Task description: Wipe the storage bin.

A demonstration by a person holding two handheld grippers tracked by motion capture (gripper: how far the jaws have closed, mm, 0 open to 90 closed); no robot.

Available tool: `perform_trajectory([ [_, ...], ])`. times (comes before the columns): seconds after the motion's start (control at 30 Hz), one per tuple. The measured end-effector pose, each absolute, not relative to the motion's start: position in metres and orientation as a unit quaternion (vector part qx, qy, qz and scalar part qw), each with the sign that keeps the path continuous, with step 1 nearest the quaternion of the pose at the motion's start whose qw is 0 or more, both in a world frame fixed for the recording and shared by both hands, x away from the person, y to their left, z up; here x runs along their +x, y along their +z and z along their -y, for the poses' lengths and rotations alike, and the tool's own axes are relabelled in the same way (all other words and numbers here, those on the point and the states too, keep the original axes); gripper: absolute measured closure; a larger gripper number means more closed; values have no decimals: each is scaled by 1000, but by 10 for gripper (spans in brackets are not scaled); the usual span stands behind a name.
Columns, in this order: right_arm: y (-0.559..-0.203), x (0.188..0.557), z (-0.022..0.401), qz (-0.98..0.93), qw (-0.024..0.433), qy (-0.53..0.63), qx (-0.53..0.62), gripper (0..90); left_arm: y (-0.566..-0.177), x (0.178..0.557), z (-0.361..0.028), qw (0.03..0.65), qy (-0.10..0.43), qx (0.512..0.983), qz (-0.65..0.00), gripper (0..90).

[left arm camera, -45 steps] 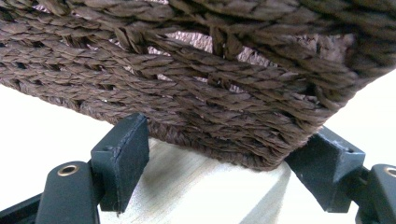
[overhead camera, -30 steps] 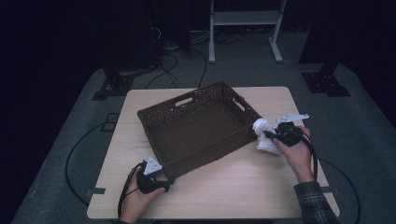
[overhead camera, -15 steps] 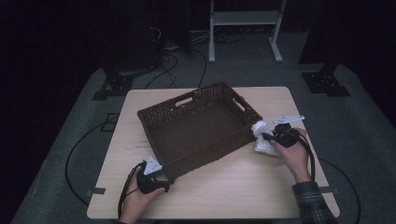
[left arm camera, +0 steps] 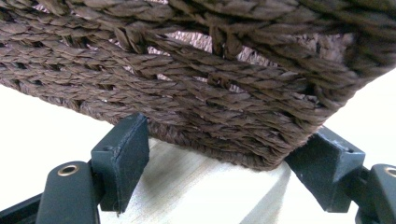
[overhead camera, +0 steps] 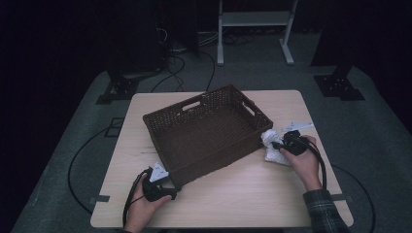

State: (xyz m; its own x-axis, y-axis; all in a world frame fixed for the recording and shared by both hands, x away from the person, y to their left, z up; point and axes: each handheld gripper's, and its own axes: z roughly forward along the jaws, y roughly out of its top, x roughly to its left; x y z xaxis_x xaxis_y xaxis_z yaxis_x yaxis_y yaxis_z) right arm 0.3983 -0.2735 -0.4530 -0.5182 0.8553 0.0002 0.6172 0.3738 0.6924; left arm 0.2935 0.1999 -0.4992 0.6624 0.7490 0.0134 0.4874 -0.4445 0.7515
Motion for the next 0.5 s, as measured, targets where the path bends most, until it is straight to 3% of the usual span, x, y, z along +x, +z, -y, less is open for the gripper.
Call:
perform_trajectory([
  [0.5, -470, 399, 266, -822, 160, 302, 455, 759, -499, 293, -200, 374, 175, 832, -372, 231],
])
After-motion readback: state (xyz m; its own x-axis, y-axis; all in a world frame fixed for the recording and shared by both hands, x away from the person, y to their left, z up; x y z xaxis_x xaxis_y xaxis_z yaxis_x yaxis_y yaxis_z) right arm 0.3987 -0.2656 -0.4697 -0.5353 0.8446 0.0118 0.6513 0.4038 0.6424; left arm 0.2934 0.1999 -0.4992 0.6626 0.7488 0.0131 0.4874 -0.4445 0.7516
